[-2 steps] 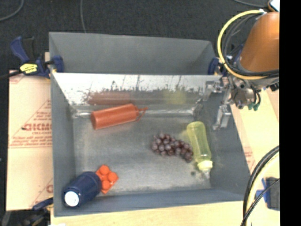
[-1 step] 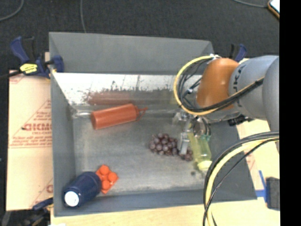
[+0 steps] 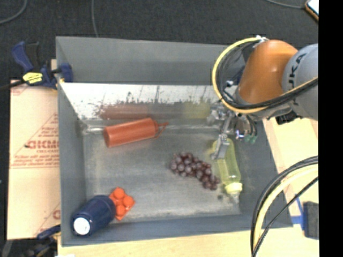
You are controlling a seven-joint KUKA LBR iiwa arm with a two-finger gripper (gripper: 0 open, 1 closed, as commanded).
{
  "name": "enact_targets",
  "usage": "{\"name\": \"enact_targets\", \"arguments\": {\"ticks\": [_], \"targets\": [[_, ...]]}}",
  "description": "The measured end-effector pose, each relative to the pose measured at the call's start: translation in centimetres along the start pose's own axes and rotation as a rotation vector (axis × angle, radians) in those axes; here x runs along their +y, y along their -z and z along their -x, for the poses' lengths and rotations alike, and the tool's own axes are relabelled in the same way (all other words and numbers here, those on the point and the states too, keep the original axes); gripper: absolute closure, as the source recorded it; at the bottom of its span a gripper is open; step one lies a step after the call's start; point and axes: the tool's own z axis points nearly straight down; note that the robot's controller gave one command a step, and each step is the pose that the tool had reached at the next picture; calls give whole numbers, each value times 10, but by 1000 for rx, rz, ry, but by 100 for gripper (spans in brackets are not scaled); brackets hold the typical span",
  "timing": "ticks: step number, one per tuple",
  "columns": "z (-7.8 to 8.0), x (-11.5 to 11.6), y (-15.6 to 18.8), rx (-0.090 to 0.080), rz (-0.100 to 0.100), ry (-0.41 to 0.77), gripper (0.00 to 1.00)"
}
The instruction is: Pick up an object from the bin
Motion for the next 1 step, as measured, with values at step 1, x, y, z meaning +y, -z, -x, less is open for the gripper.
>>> {"name": "enact_targets", "arguments": {"ticks": [1], "targets": [[-24,18,-59,18,3,-42,0]]}}
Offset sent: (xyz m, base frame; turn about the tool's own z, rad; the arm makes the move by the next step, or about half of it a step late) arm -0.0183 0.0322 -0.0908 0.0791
